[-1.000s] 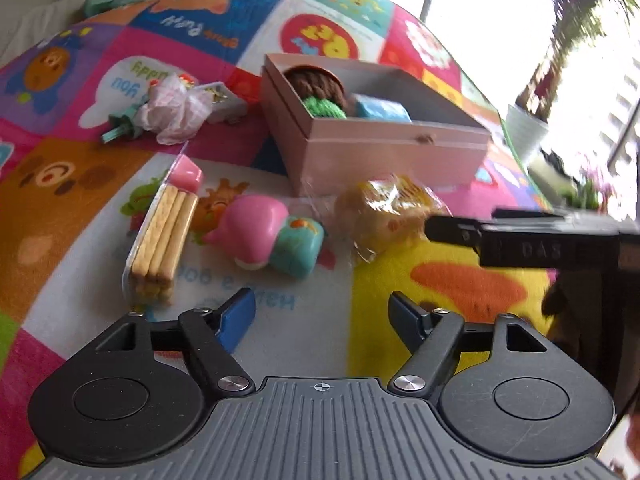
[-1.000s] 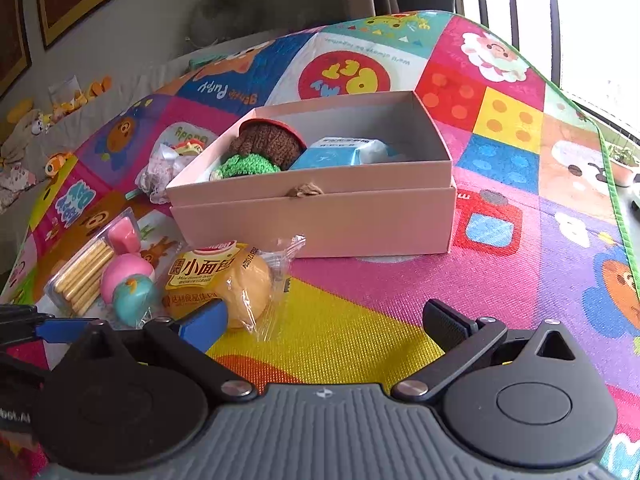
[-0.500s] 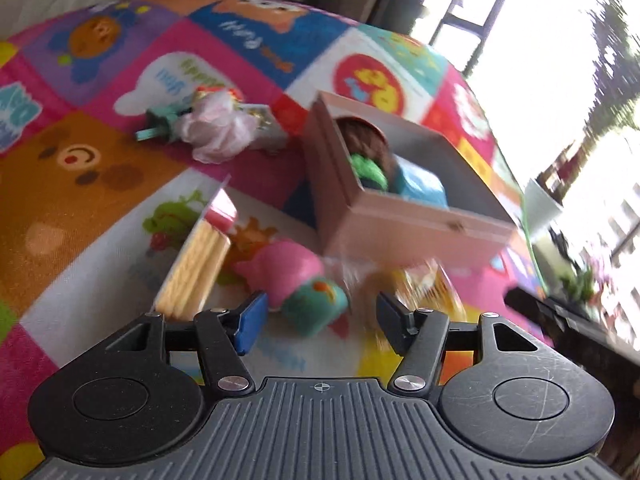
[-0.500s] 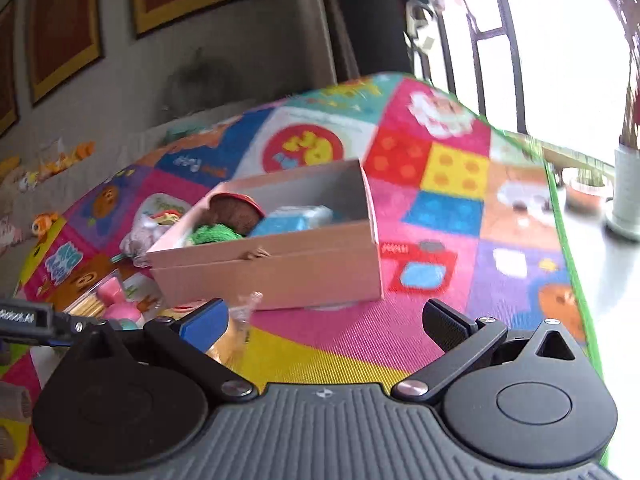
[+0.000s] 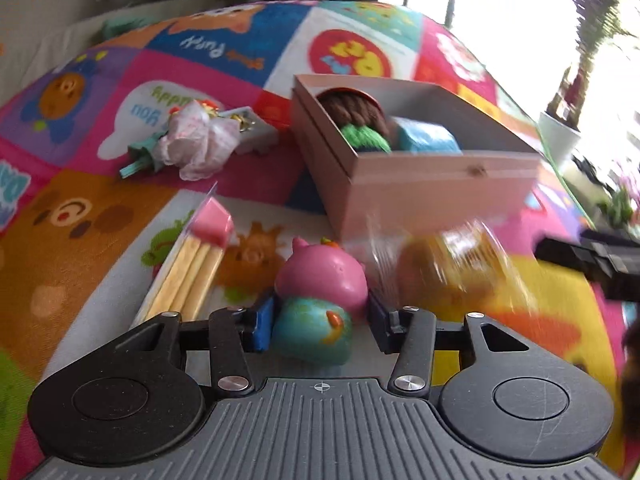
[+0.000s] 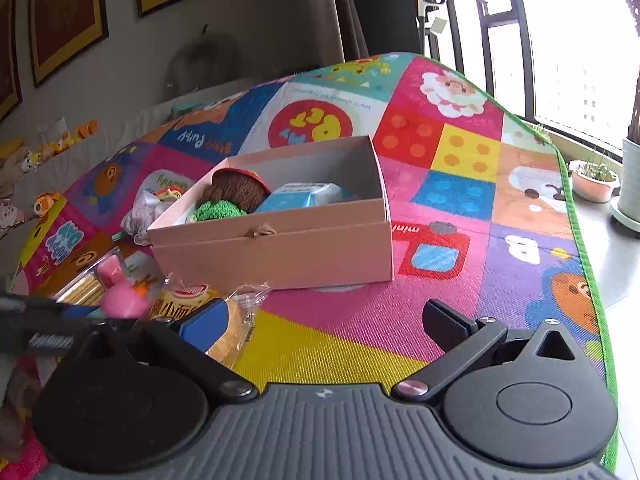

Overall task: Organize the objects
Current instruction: 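Grasp the pink-and-teal toy with the left tool, then hold the toy in the left tool while the right tool grasps the bread bun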

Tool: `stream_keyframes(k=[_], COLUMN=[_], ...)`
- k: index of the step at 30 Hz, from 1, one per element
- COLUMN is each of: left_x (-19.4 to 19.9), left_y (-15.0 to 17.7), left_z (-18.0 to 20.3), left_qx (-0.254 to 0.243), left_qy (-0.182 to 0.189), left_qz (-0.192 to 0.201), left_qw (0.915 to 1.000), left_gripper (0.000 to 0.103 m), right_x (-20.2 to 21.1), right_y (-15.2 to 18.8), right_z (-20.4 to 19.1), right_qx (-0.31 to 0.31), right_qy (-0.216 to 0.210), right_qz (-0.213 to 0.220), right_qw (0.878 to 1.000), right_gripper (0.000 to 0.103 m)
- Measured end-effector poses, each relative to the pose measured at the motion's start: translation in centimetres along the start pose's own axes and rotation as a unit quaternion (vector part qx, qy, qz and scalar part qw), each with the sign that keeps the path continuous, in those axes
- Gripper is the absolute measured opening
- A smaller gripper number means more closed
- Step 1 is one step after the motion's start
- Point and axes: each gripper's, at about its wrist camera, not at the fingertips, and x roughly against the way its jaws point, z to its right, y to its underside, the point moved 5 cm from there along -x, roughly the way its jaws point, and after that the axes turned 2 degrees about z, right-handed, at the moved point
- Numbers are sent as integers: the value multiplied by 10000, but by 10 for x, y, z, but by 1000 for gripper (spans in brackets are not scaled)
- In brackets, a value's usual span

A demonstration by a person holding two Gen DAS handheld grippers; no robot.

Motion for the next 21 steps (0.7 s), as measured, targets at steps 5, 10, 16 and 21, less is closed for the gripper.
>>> stream_keyframes(k=[5,10,16,21], left_x=[24,27,28,29], left_y=[20,24,28,28], left_z=[-6,-12,-7,-14], left_qx=[-98,182,-145,14], left_qy=[64,156,96,180], left_qz=[-60,97,209,218], left_qw=[9999,9997,9996,9996], left_gripper=[52,52,52,49], right_x=[-1,-12,-36,-8], right_y=[-5,-22,-5,4], right_z=[1,-1,-15,-44], right_qx=[-44,691,1147,1526], right_qy=[-58,355,382,-437], right_qz=[-75,-29,-540,-697], right_qw=[9999,9970,9912,9848], right_gripper=[103,103,94,94])
